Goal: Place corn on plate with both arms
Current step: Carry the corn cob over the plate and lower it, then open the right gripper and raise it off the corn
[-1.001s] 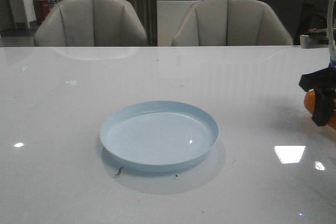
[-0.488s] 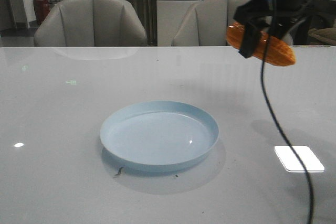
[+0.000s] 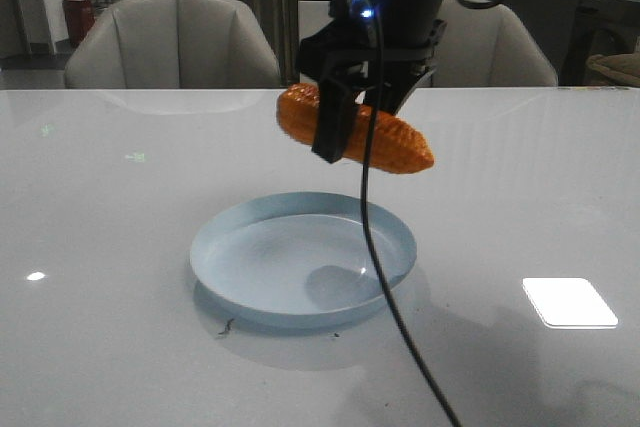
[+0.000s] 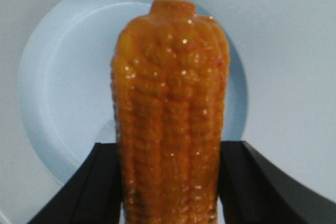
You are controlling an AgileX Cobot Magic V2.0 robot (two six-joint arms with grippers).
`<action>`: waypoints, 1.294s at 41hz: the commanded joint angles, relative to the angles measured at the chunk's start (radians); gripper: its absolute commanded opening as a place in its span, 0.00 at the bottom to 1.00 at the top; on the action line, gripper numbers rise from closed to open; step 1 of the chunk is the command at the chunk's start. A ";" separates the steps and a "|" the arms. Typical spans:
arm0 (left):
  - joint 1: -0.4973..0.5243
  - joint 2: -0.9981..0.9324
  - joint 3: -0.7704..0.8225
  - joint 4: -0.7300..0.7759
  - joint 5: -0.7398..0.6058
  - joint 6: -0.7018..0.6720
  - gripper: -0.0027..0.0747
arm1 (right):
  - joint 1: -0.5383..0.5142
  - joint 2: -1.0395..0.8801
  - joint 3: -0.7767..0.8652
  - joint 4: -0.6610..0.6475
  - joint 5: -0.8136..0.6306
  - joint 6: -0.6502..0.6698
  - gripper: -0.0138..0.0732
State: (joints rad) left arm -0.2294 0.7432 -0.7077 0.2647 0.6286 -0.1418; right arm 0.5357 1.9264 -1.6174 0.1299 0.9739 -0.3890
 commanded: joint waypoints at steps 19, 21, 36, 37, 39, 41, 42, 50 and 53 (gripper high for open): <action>0.003 -0.005 -0.028 0.013 -0.066 -0.010 0.52 | 0.040 0.104 -0.035 0.015 -0.013 -0.017 0.25; 0.003 -0.005 -0.028 0.013 -0.066 -0.010 0.52 | 0.040 0.110 -0.035 0.015 -0.018 -0.017 0.29; 0.003 -0.005 -0.028 0.013 -0.066 -0.010 0.52 | 0.040 0.110 -0.036 0.015 -0.028 -0.016 0.78; 0.003 -0.005 -0.028 0.013 -0.066 -0.010 0.52 | 0.040 0.110 -0.038 0.015 -0.024 -0.016 0.79; 0.003 -0.005 -0.028 0.013 -0.066 -0.010 0.52 | 0.040 0.110 -0.046 0.015 -0.017 -0.016 0.79; 0.003 -0.005 -0.028 0.013 -0.066 -0.010 0.52 | 0.040 0.110 -0.059 0.015 0.002 -0.016 0.79; 0.003 -0.005 -0.028 0.013 -0.066 -0.010 0.52 | 0.040 0.110 -0.068 0.015 0.007 -0.015 0.79; 0.003 -0.005 -0.028 0.013 -0.066 -0.010 0.52 | 0.040 0.110 -0.190 0.023 0.171 -0.008 0.79; 0.003 -0.005 -0.028 0.013 -0.066 -0.010 0.52 | 0.037 0.110 -0.246 0.023 0.260 -0.004 0.79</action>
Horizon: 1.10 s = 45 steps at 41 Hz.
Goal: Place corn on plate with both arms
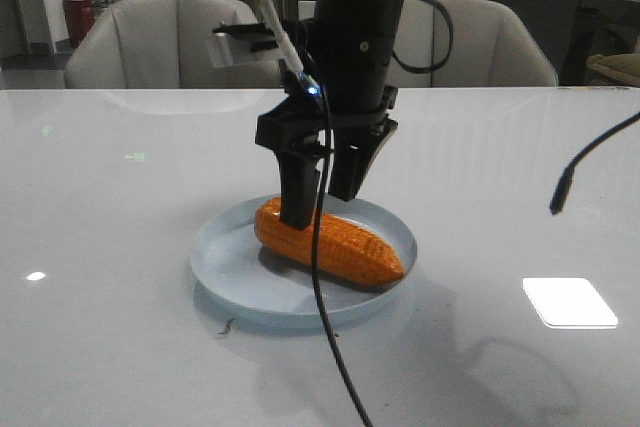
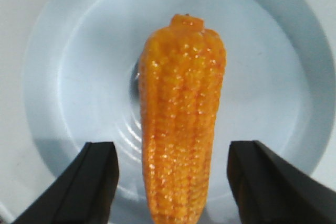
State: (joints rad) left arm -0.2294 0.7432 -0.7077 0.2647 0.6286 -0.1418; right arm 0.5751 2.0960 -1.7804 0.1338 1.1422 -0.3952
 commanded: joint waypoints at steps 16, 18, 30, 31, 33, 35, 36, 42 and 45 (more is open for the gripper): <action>0.003 -0.005 -0.028 0.013 -0.066 -0.010 0.52 | -0.078 -0.201 -0.225 0.018 0.143 0.196 0.79; 0.003 -0.005 -0.028 0.013 -0.066 -0.010 0.52 | -0.093 -0.251 -0.225 0.018 0.138 0.196 0.79; 0.003 -0.005 -0.028 0.013 -0.066 -0.010 0.52 | -0.221 -0.635 -0.122 -0.009 0.038 0.196 0.79; 0.003 -0.005 -0.028 0.013 -0.066 -0.010 0.52 | -0.235 -0.679 -0.095 -0.012 0.028 0.198 0.79; 0.003 -0.005 -0.028 0.013 -0.066 -0.010 0.52 | -0.281 -0.761 -0.020 -0.019 0.000 0.217 0.79; 0.003 -0.005 -0.028 0.013 -0.066 -0.010 0.52 | -0.330 -0.848 0.067 -0.028 -0.030 0.244 0.79; 0.003 -0.005 -0.028 0.013 -0.066 -0.010 0.52 | -0.361 -0.899 0.134 -0.036 -0.049 0.257 0.79; 0.003 -0.005 -0.028 0.013 -0.068 -0.010 0.52 | -0.527 -1.179 0.418 -0.050 -0.186 0.287 0.79; 0.003 -0.005 -0.028 0.013 -0.070 -0.010 0.52 | -0.588 -1.333 0.578 -0.050 -0.243 0.287 0.79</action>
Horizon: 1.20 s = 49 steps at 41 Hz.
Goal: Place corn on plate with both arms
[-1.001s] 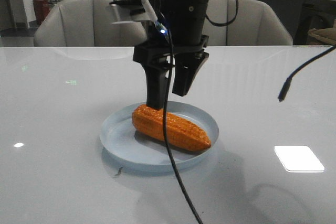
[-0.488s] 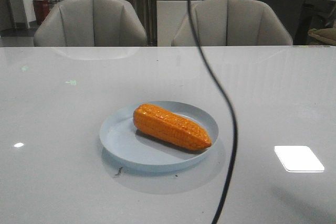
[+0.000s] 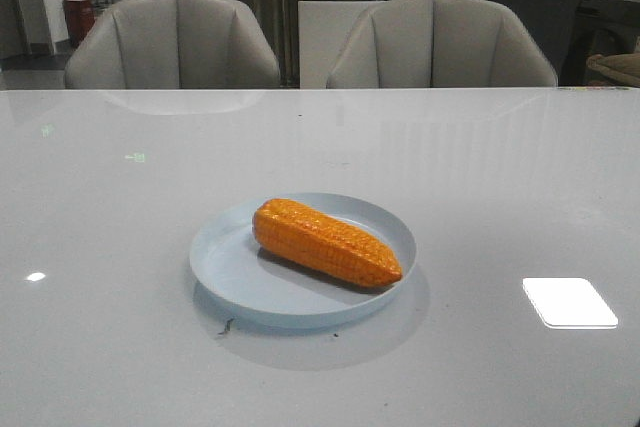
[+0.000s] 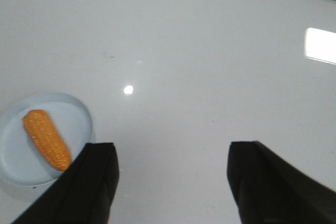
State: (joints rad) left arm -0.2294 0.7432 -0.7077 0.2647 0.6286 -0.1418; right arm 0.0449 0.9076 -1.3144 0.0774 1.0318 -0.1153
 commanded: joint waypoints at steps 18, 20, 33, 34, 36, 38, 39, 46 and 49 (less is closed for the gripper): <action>0.003 -0.005 -0.028 0.013 -0.073 -0.010 0.52 | -0.131 -0.545 0.498 0.010 -0.056 0.069 0.79; 0.003 -0.005 -0.028 0.013 -0.073 -0.010 0.52 | -0.131 -0.509 0.498 0.008 -0.060 0.069 0.79; 0.003 -0.005 -0.028 0.013 -0.073 -0.010 0.52 | -0.131 -0.213 0.430 0.008 -0.134 0.069 0.79; 0.003 -0.005 -0.028 0.013 -0.073 -0.010 0.52 | -0.131 -0.206 0.430 0.008 -0.134 0.069 0.79; 0.003 -0.005 -0.028 0.013 -0.073 -0.010 0.52 | -0.131 -0.195 0.430 0.008 -0.132 0.069 0.79; 0.003 -0.005 -0.028 0.013 -0.073 -0.010 0.52 | -0.131 -0.190 0.430 0.008 -0.130 0.069 0.79; 0.003 -0.005 -0.028 0.013 -0.073 -0.010 0.52 | -0.131 -0.189 0.430 0.008 -0.130 0.069 0.79; 0.003 -0.005 -0.028 0.013 -0.073 -0.010 0.52 | -0.131 -0.189 0.430 0.008 -0.129 0.069 0.79; 0.003 -0.005 -0.028 0.013 -0.073 -0.010 0.52 | -0.131 -0.189 0.430 0.008 -0.128 0.069 0.79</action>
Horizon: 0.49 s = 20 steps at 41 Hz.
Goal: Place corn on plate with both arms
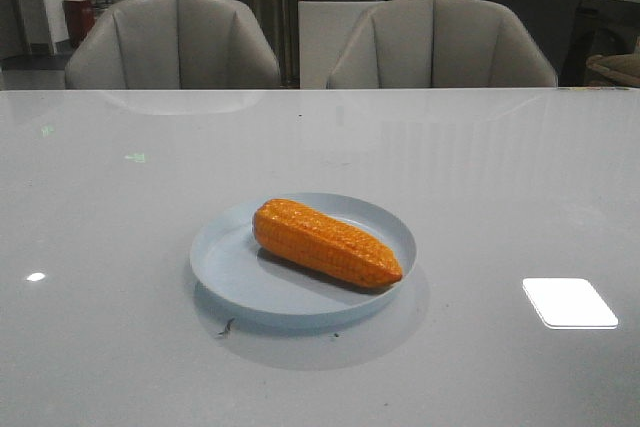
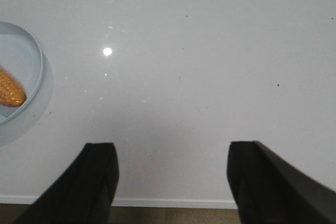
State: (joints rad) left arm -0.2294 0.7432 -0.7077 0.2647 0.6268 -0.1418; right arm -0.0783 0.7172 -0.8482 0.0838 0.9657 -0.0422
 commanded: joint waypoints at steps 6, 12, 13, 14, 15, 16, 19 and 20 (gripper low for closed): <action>0.003 -0.005 -0.028 0.013 -0.071 -0.010 0.52 | -0.007 0.002 -0.036 0.001 -0.061 -0.004 0.79; 0.003 -0.005 -0.028 0.013 -0.071 -0.010 0.52 | -0.007 0.002 -0.036 0.001 -0.061 -0.004 0.79; 0.003 -0.005 -0.028 0.013 -0.071 -0.010 0.52 | -0.007 0.002 -0.036 0.001 -0.061 -0.004 0.79; 0.003 -0.005 -0.028 0.013 -0.071 -0.010 0.52 | -0.007 0.002 -0.036 0.001 -0.061 -0.004 0.79; 0.003 -0.005 -0.028 0.013 -0.071 -0.010 0.52 | -0.007 0.002 -0.036 0.001 -0.061 -0.004 0.79; 0.003 -0.005 -0.028 0.013 -0.071 -0.010 0.52 | -0.007 0.002 -0.036 0.001 -0.061 -0.004 0.79; 0.003 -0.005 -0.025 -0.024 -0.075 -0.010 0.52 | -0.007 0.002 -0.036 0.001 -0.061 -0.004 0.79; 0.005 -0.005 -0.023 -0.044 -0.077 -0.010 0.52 | -0.007 0.002 -0.036 0.001 -0.061 -0.004 0.79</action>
State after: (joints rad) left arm -0.2294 0.7432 -0.7053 0.2550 0.6268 -0.1418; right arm -0.0783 0.7172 -0.8482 0.0838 0.9657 -0.0422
